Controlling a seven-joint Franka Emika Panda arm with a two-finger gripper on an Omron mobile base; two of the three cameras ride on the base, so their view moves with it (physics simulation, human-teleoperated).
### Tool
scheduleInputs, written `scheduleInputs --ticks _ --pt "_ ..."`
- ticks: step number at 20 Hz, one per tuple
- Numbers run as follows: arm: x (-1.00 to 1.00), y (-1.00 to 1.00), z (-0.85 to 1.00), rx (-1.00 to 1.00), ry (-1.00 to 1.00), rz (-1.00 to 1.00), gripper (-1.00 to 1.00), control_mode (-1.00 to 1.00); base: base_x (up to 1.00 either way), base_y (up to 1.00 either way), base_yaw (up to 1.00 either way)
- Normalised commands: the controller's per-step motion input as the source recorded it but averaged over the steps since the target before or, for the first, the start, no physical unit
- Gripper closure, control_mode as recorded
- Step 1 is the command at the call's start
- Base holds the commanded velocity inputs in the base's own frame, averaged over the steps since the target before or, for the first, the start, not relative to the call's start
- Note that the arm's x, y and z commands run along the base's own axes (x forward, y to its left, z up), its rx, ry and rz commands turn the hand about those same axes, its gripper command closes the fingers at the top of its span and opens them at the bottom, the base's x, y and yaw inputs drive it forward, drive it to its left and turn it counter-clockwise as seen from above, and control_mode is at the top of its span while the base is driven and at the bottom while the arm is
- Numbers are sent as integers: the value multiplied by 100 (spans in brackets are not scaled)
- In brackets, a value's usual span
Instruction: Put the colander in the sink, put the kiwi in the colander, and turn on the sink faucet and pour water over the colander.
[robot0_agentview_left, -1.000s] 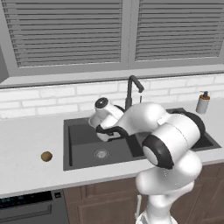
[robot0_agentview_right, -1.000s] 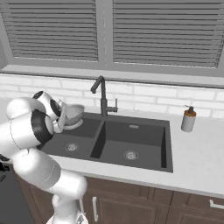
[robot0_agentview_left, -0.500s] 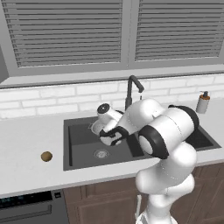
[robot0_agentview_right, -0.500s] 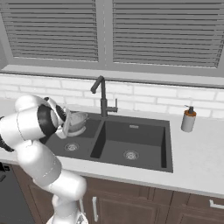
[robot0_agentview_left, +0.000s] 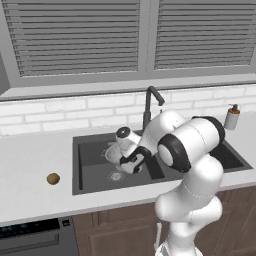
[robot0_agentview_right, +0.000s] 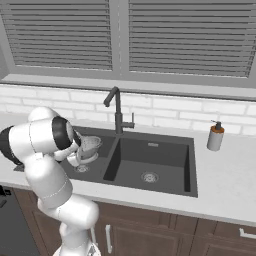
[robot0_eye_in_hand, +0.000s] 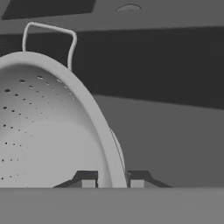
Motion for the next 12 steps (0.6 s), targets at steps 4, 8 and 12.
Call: scheduleInputs --ticks 4,8,12 --pt "0 1 -43 3 0 0 100 -100 0 0 0" --pt "4 1 -44 2 0 0 100 -100 0 0 0" --pt "5 7 -46 1 0 0 100 -100 0 0 0"
